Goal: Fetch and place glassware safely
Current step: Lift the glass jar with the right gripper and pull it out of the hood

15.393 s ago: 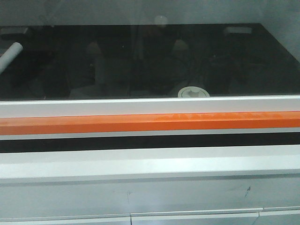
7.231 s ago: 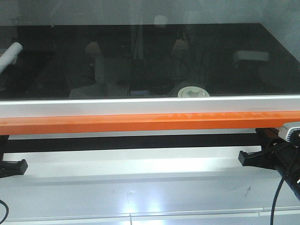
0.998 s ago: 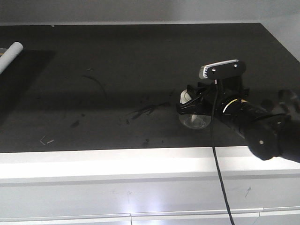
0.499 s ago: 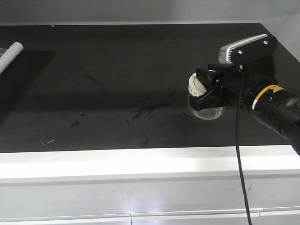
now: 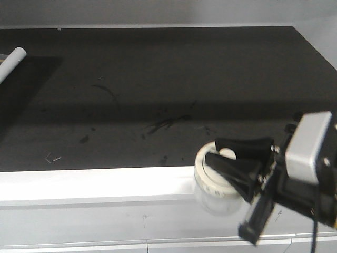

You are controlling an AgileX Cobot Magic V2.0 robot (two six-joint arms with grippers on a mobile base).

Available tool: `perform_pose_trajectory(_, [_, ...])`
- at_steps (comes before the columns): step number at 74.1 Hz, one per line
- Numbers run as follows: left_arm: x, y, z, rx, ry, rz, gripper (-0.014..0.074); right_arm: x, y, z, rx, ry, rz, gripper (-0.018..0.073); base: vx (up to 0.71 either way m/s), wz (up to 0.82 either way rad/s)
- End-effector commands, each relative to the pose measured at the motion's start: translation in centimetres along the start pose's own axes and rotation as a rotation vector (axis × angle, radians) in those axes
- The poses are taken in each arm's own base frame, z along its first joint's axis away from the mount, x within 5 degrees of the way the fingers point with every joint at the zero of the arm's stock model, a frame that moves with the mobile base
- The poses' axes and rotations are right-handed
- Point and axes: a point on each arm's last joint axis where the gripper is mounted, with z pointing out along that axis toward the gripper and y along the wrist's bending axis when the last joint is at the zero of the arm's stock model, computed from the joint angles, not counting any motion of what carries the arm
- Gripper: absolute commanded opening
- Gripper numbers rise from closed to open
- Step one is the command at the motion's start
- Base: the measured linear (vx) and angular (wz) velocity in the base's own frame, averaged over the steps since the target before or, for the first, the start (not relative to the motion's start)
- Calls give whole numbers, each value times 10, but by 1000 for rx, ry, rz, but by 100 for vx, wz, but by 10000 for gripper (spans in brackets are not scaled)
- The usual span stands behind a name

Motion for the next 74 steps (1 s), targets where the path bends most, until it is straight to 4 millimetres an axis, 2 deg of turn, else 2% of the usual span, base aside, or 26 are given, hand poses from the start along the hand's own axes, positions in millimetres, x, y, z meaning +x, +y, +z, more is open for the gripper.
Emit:
perform_pose_trajectory(1, [-14,-2,0,22,-82,-16,-7,-8,13,-16,-40,-66,-16,-1,0,0])
perform_pose_trajectory(12, [-14,-2,0,22,-82,-16,-7,1,27,-39,-23,-114,-18,-1,0,0])
perform_pose_trajectory(23, [-14,-2,0,22,-82,-16,-7,1,26,-49,50,-135,-13,-1,0,0])
perform_pose_trajectory(36, [-14,-2,0,22,-82,-16,-7,4,20,-50,122,-107,-22,-1,0,0])
perform_pose_trajectory(74, [-14,-2,0,22,-82,-16,-7,4,20,-50,124,-107,-21,-1,0,0])
